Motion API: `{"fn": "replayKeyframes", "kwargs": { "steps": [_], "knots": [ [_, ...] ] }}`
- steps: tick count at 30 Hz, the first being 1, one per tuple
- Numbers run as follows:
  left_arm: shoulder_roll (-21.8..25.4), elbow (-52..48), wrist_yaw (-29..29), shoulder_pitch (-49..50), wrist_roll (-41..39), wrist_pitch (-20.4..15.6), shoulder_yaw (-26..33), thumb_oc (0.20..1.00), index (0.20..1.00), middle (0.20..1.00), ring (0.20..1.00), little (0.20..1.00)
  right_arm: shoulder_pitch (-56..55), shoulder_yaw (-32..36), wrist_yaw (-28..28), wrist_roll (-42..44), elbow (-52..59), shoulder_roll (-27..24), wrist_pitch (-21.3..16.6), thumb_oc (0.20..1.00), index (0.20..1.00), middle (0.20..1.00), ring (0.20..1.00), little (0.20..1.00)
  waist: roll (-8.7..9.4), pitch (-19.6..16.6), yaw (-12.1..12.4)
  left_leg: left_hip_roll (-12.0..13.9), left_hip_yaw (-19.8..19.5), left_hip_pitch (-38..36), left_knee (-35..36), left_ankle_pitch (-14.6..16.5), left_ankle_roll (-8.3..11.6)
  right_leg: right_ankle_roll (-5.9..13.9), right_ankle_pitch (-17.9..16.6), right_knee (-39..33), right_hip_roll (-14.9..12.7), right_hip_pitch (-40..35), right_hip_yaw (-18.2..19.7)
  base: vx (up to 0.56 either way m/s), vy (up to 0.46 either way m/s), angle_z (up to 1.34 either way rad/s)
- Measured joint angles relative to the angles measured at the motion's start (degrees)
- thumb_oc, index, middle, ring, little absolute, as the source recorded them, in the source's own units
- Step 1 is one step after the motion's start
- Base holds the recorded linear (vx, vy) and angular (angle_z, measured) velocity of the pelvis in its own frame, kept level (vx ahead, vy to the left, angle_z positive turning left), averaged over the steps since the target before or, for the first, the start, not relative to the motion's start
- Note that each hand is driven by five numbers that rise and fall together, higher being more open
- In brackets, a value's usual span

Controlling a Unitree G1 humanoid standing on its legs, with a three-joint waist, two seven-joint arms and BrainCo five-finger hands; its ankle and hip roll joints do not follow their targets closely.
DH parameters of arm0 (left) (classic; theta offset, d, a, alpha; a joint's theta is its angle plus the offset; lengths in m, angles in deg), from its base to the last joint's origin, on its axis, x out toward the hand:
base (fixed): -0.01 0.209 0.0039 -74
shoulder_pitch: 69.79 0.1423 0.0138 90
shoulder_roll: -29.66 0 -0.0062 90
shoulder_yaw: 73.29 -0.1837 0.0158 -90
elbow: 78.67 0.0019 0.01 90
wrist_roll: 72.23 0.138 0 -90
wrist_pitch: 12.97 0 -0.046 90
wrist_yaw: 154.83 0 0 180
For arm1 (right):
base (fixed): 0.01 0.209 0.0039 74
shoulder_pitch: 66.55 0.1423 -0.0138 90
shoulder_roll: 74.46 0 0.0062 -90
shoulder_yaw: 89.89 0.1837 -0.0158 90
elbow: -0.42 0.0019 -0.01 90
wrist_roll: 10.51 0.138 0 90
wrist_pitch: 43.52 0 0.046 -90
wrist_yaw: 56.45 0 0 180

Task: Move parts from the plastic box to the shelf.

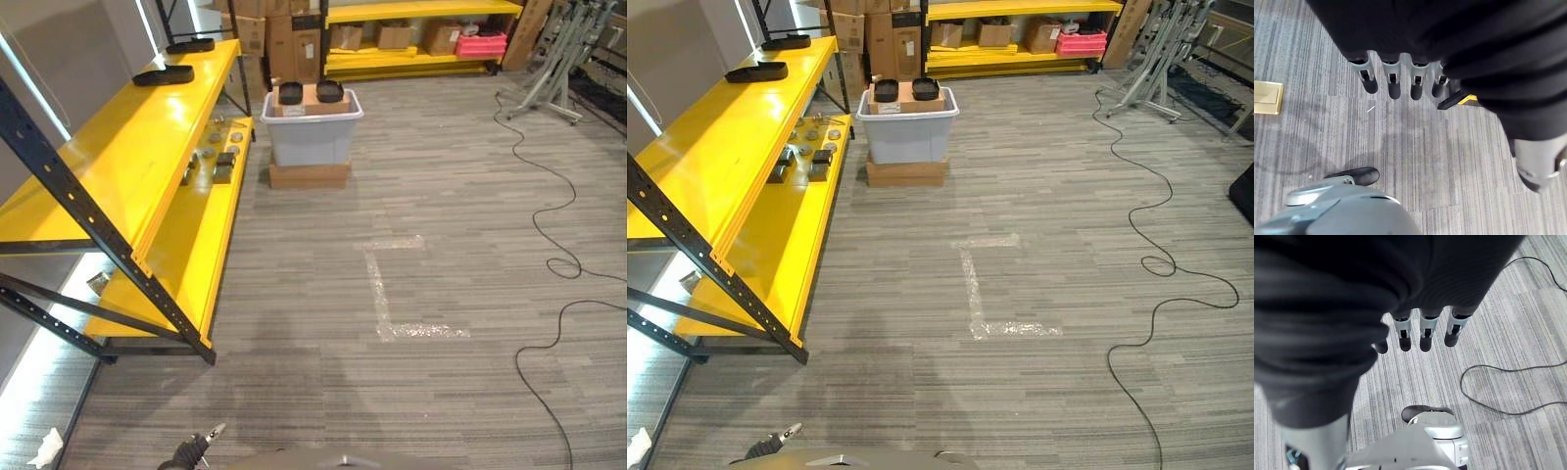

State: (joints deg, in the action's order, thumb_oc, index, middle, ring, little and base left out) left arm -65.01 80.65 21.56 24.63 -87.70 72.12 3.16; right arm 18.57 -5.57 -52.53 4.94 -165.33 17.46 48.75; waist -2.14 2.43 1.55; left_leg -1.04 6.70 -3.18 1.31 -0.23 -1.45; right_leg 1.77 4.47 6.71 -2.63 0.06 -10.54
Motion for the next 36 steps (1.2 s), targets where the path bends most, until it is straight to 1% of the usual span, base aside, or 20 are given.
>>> {"fn": "replayKeyframes", "kwargs": {
  "steps": [6, 14, 15, 18, 21, 22, 23, 24, 25, 26, 27, 28, 29, 30, 31, 32, 33, 34, 35, 36],
  "knots": [
    [-0.2, 1.8, -1.1, -0.7, 0.0, 3.8, 0.0, 1.0, 1.0, 1.0, 1.0, 1.0, 0.1, -0.9, 0.3, -0.1, -0.1, 0.1, 0.9, 1.0, 1.0, 1.0, 1.0, 1.0, 0.58, -0.1, 0.0, 0.0, -0.1, -0.2, -0.1, 0.0, 0.02, 0.02, 0.0, -0.1, 0.0, -0.5, -0.1, 0.04, 0.01, 0.01],
    [-0.2, 1.7, -1.0, -0.7, 0.1, 4.9, 0.0, 1.0, 1.0, 1.0, 1.0, 1.0, 0.5, -1.0, 0.3, -0.1, -0.1, 0.1, 1.8, 1.0, 1.0, 1.0, 1.0, 1.0, 0.68, -0.3, 0.2, 0.0, -0.2, -0.2, -0.2, 0.0, 0.02, -0.01, 0.0, 0.2, 0.0, -0.4, 0.0, 0.03, 0.024, 0.0],
    [-0.2, 1.7, -0.9, -0.7, 1.0, 4.9, 0.0, 1.0, 1.0, 1.0, 1.0, 1.0, 0.5, -1.0, 0.4, -0.1, -0.1, 0.1, 1.7, 1.0, 1.0, 1.0, 1.0, 1.0, 0.45, -0.5, 0.2, 0.0, -0.2, -0.1, -0.2, 0.0, -0.01, -0.02, 0.1, 0.5, 0.0, 0.1, 0.1, 0.07, 0.069, -0.04],
    [-0.1, 1.8, -0.8, -0.5, 2.1, 5.1, -0.1, 1.0, 1.0, 1.0, 1.0, 1.0, 0.5, -0.9, 0.5, 0.1, -0.2, 0.1, 1.1, 1.0, 1.0, 1.0, 1.0, 1.0, 0.53, -0.4, 0.2, -0.2, 0.0, -0.8, -0.3, 0.0, -0.22, 0.06, 0.4, 1.0, -0.1, 0.1, 0.7, 0.09, 0.087, -0.06],
    [-0.1, 1.8, 0.2, -0.7, 2.2, 5.1, -0.1, 1.0, 1.0, 1.0, 1.0, 1.0, 0.6, -0.5, 0.5, 1.1, -0.1, -0.2, -0.1, 1.0, 1.0, 1.0, 1.0, 1.0, 0.24, -0.2, 0.1, -0.7, 0.5, -0.8, -0.3, 0.4, -0.58, 0.25, 1.5, 3.7, -0.5, 1.9, 1.8, 0.04, 0.164, -0.14],
    [0.0, 1.7, 0.3, -1.6, 2.1, 5.1, -0.1, 1.0, 1.0, 1.0, 1.0, 1.0, 1.0, -0.3, 0.5, 2.8, 0.2, -0.3, -0.7, 1.0, 1.0, 1.0, 1.0, 1.0, -0.31, 1.0, -0.4, -1.5, 1.1, -0.5, -1.1, 0.9, -1.45, 0.91, 2.6, 6.7, -1.6, 3.4, 2.3, 0.02, 0.254, -0.18],
    [0.1, 1.5, 0.4, -2.0, 2.1, 5.2, -0.1, 1.0, 1.0, 1.0, 1.0, 1.0, 1.0, -0.2, 0.6, 3.4, 0.2, -0.3, -0.8, 1.0, 1.0, 1.0, 1.0, 1.0, -0.32, 1.5, -0.9, -2.6, 1.4, -0.1, -1.6, 1.6, -2.52, 1.24, 2.5, 9.1, -2.2, 4.4, 2.4, 0.03, 0.338, -0.2],
    [0.3, 1.5, 0.8, -3.8, 2.0, 5.3, -0.3, 1.0, 1.0, 1.0, 1.0, 1.0, 2.3, 1.5, 1.1, 4.3, 0.1, -0.6, -0.8, 1.0, 1.0, 1.0, 1.0, 1.0, -0.66, 4.5, -1.4, -3.2, 1.6, 0.9, -2.3, 1.8, -4.11, 3.57, 2.7, 19.5, -4.2, 9.9, 2.1, 0.05, 0.196, -0.16],
    [0.5, 1.6, 0.9, -5.0, 2.0, 5.4, -0.3, 1.0, 1.0, 1.0, 1.0, 1.0, 2.8, 1.5, 1.4, 5.0, -1.0, -0.3, -1.1, 1.0, 1.0, 1.0, 1.0, 1.0, -0.61, 5.9, -1.6, -3.9, 2.5, 1.5, -4.0, 2.5, -5.4, 5.23, 1.5, 25.0, -5.4, 12.7, 2.1, 0.08, 0.181, -0.27],
    [1.1, 1.5, 1.2, -6.0, 2.0, 5.4, -0.9, 1.0, 1.0, 1.0, 1.0, 1.0, 3.6, 1.5, 1.4, 5.5, -2.0, -0.3, -1.2, 1.0, 1.0, 1.0, 1.0, 1.0, -0.37, 8.0, -1.4, -4.2, 3.0, 1.8, -6.0, 3.4, -5.69, 7.0, -1.0, 32.7, -6.9, 16.6, 1.7, 0.13, 0.029, -0.21],
    [1.2, 1.4, 1.4, -6.1, 2.0, 5.3, -0.9, 1.0, 1.0, 1.0, 1.0, 1.0, 4.4, 1.6, 1.3, 5.7, -1.8, -0.4, -1.0, 1.0, 1.0, 1.0, 1.0, 1.0, -0.79, 9.1, -1.6, -3.7, 3.1, 2.1, -7.4, 4.5, -5.83, 7.08, -2.9, 36.4, -8.3, 19.4, 1.7, 0.18, -0.049, -0.18],
    [1.1, 1.3, 1.4, -5.9, 2.0, 5.3, -0.8, 1.0, 1.0, 1.0, 1.0, 1.0, 4.1, 1.6, 1.3, 5.7, -1.8, -0.4, -0.8, 1.0, 1.0, 1.0, 1.0, 1.0, -0.9, 9.1, -1.7, -3.7, 3.1, 2.2, -7.6, 4.9, -5.87, 7.56, -3.0, 37.1, -8.5, 20.3, 1.4, 0.17, -0.068, -0.12],
    [1.1, 1.2, 1.4, -5.6, 2.0, 5.3, -0.8, 1.0, 1.0, 1.0, 1.0, 1.0, 3.6, 1.8, 1.1, 5.7, -1.7, -0.4, -0.9, 1.0, 1.0, 1.0, 1.0, 1.0, -0.55, 9.2, -1.7, -3.9, 3.1, 1.8, -7.4, 4.9, -5.76, 8.33, -2.5, 36.1, -8.9, 21.5, 0.8, 0.32, -0.189, -0.19],
    [1.2, 1.4, 1.4, -5.2, 2.0, 5.3, 0.0, 1.0, 1.0, 1.0, 1.0, 1.0, 3.5, 2.0, 0.4, 5.6, -1.7, -0.4, -1.5, 1.0, 1.0, 1.0, 1.0, 1.0, -0.02, 9.3, -1.9, -4.4, 3.4, 2.1, -7.1, 4.9, -5.83, 9.28, -1.9, 27.7, -9.5, 21.2, -0.2, 0.34, -0.209, -0.18],
    [1.3, 1.6, 1.4, -5.1, 2.0, 5.5, 0.0, 1.0, 1.0, 1.0, 1.0, 1.0, 3.0, 2.1, 0.1, 5.6, -1.6, -0.2, -2.0, 1.0, 1.0, 1.0, 1.0, 1.0, 1.53, 10.1, -2.2, -4.9, 3.6, 2.1, -7.1, 4.9, -5.37, 9.42, -1.9, 22.8, -9.7, 21.0, -0.1, 0.6, -0.378, -0.09],
    [1.3, 2.2, 1.3, -5.1, 2.0, 5.6, 0.0, 1.0, 1.0, 1.0, 1.0, 1.0, 2.9, 2.4, -0.2, 5.6, -1.5, 0.3, -2.1, 1.0, 1.0, 1.0, 1.0, 1.0, 3.53, 10.7, -2.2, -5.8, 3.5, 2.3, -7.2, 5.1, -5.1, 10.24, -2.9, 13.9, -10.2, 20.4, 0.5, 0.56, -0.338, 0.09],
    [1.4, 2.4, 1.3, -5.1, 2.0, 5.8, 0.1, 1.0, 1.0, 1.0, 1.0, 1.0, 2.8, 2.5, -0.2, 5.6, -1.6, 0.2, -2.1, 1.0, 1.0, 1.0, 1.0, 1.0, 4.31, 10.9, -2.4, -6.1, 3.3, 2.3, -7.4, 5.1, -5.04, 10.29, -3.5, 9.9, -10.6, 19.8, 0.8, 0.53, -0.308, 0.19],
    [1.8, 2.4, 1.4, -5.1, 2.0, 5.8, 0.0, 1.0, 1.0, 1.0, 1.0, 1.0, 2.8, 2.6, -0.2, 5.6, -1.6, 0.3, -2.1, 1.0, 1.0, 1.0, 1.0, 1.0, 4.56, 11.1, -2.6, -6.5, 2.8, 2.3, -7.5, 5.3, -4.81, 10.62, -4.3, 6.6, -11.2, 19.3, 0.9, 0.35, -0.186, 0.3],
    [2.1, 2.4, 1.4, -5.1, 2.0, 5.8, 0.1, 1.0, 1.0, 1.0, 1.0, 1.0, 2.6, 3.3, -0.2, 5.6, -1.7, 0.2, -2.1, 1.0, 1.0, 1.0, 1.0, 1.0, 5.44, 10.9, -2.9, -6.8, 2.2, 1.8, -7.8, 5.8, -4.68, 10.87, -5.9, 1.4, -12.0, 17.9, 1.0, 0.33, -0.182, 0.34],
    [2.1, 2.8, 1.3, -4.9, 2.0, 5.8, 0.1, 1.0, 1.0, 1.0, 1.0, 1.0, 2.1, 4.2, -0.2, 5.6, -1.8, 0.2, -2.1, 1.0, 1.0, 1.0, 1.0, 1.0, 5.33, 10.9, -3.0, -6.8, 1.4, 1.0, -8.3, 6.3, -4.78, 10.61, -7.5, -1.6, -12.3, 16.6, 0.7, 0.59, -0.365, 0.31]
  ]
}}
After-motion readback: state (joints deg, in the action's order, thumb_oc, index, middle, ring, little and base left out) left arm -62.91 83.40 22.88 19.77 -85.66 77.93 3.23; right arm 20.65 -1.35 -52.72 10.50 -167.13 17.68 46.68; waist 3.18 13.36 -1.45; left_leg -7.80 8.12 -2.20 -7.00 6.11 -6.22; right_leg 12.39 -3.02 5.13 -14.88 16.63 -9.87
